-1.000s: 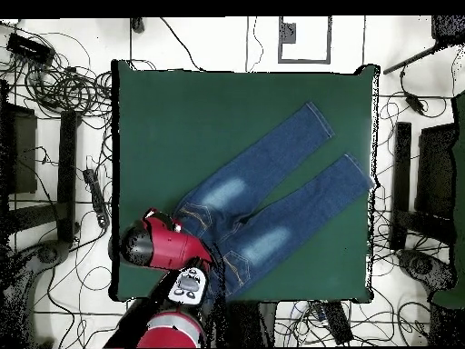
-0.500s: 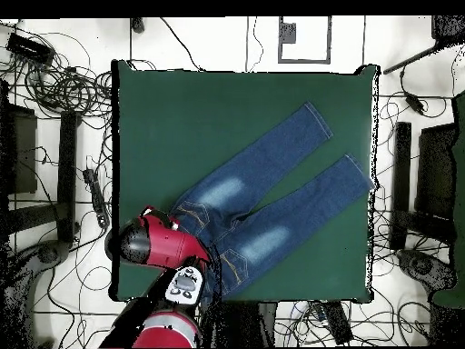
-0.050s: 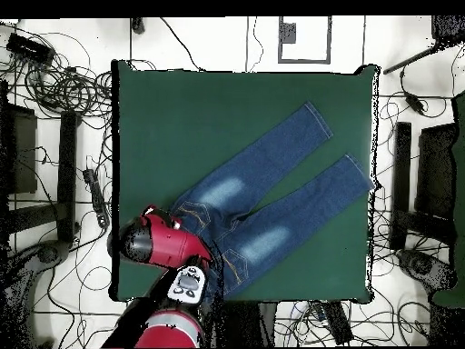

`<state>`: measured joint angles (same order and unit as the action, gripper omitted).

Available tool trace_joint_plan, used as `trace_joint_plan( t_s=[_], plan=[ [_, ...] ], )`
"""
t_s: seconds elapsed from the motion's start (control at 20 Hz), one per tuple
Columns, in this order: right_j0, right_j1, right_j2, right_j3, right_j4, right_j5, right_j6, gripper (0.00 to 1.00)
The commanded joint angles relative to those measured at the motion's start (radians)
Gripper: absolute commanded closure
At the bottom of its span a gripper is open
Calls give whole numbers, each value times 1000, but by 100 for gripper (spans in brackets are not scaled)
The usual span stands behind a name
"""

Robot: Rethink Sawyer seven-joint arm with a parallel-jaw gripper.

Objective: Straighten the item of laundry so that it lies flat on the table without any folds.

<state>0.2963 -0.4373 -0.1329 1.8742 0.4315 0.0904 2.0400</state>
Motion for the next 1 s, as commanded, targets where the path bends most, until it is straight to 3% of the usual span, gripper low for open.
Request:
trace_joint_plan(
  t_s=[0.05,0.3,0.5,0.75,1.0],
  plan=[
    [-36,-38,80,-2,24,-5,196,0],
    [-53,-130,59,41,3,53,174,0],
    [-15,-255,-46,45,-11,208,165,0],
    [20,-339,-165,-13,-53,374,152,0],
    [-31,-381,-168,-32,-94,421,94,0]
  ],
)
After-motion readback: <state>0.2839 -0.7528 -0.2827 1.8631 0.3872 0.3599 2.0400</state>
